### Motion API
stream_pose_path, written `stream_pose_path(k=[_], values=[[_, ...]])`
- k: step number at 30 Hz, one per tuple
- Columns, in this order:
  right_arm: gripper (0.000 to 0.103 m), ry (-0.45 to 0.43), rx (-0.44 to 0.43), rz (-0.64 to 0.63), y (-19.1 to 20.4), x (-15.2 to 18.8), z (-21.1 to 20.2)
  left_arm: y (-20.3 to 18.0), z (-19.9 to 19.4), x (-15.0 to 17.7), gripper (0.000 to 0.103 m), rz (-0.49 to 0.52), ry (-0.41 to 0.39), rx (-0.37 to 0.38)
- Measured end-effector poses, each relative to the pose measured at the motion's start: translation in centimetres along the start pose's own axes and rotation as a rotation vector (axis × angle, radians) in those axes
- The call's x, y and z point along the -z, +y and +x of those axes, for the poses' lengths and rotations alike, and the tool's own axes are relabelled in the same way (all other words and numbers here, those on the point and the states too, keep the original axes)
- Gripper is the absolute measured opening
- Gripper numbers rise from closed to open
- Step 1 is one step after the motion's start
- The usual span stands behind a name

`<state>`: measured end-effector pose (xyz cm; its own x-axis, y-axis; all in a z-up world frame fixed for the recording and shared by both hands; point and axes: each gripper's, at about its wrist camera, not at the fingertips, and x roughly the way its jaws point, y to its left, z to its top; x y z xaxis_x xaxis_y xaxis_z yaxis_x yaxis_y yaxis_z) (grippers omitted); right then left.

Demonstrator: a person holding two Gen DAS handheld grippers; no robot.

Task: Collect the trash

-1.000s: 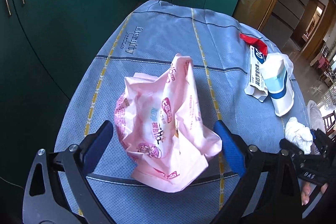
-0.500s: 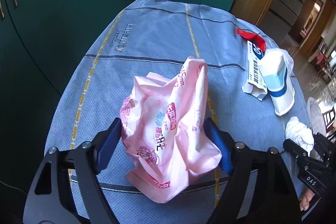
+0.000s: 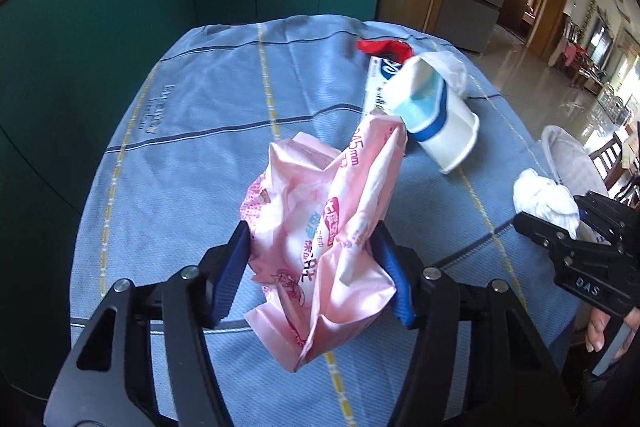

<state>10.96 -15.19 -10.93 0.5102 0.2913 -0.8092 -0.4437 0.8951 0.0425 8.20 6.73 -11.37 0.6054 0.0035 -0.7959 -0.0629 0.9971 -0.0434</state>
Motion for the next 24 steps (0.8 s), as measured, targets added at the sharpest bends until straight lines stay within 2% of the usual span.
stream_pose_path(k=[4,8,11,14,20,24], values=[[0.047,0.010,0.006,0.027,-0.9,0.3,0.3,-0.8,0.4,0.4,0.063,0.017,0.014,0.007],[0.051,0.020,0.019,0.043,-1.5,0.4,0.7,-0.8,1.0,0.4,0.073,0.000,0.027,0.002],[0.066,0.021,0.034,0.058,-2.0,0.5,0.9,-0.9,1.1,0.4,0.079,0.003,0.028,-0.002],[0.074,0.017,0.037,0.081,-2.3,0.4,1.0,-1.1,1.2,0.4,0.087,0.002,0.029,-0.008],[0.074,0.023,0.043,0.073,-1.9,0.4,1.1,-1.4,1.6,0.6,0.088,-0.002,0.047,-0.007],[0.074,0.019,0.051,0.056,-1.5,0.3,1.0,-1.5,1.0,0.3,0.088,-0.018,0.005,-0.008]])
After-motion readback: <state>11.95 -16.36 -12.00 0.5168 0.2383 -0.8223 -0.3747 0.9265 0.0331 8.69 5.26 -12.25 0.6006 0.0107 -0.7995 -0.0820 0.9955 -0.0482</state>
